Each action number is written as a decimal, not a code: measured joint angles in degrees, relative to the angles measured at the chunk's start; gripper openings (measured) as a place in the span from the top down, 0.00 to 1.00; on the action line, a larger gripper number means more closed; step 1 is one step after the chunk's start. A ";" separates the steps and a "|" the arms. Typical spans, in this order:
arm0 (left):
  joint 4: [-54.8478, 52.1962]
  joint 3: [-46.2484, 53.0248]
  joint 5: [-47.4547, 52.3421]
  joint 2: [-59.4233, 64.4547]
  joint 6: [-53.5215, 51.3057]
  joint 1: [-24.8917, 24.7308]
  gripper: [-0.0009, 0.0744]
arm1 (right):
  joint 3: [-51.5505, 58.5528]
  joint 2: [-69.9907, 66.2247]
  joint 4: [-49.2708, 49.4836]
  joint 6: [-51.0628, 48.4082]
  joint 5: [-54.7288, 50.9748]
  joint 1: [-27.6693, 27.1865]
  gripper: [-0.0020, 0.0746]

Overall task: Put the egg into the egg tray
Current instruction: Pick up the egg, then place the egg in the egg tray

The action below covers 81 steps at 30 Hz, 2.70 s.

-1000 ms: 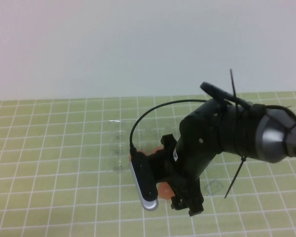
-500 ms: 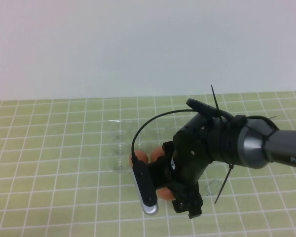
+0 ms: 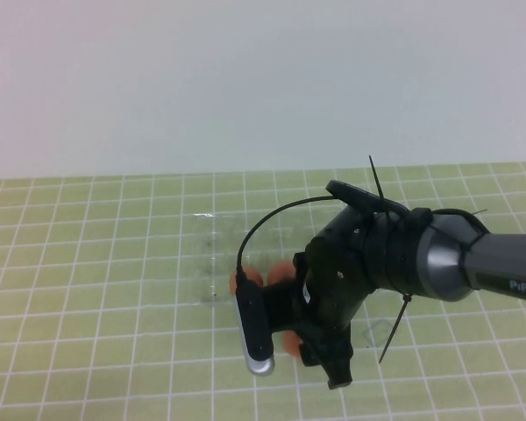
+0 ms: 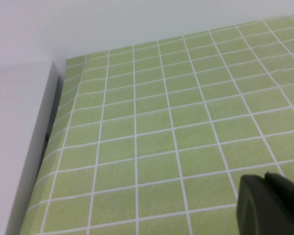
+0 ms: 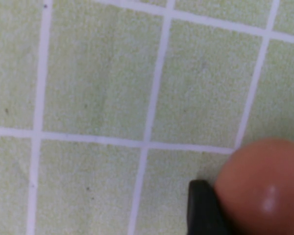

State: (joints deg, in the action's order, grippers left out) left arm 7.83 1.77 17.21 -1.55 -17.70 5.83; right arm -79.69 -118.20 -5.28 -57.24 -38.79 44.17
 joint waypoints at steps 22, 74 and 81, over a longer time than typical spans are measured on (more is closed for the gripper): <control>0.00 0.00 0.00 0.00 0.00 0.00 0.99 | 21.41 21.65 52.57 1.40 35.38 -7.44 0.49; 0.00 0.00 0.00 0.00 0.00 0.00 0.99 | 25.00 14.11 29.70 27.32 62.69 -6.82 0.49; 0.00 0.00 0.00 0.00 0.00 0.00 0.99 | 25.51 12.26 20.95 38.57 66.31 -6.82 0.49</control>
State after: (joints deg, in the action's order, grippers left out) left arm 7.83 1.77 17.21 -1.55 -17.70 5.83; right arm -54.18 -105.94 15.67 -18.67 27.52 37.35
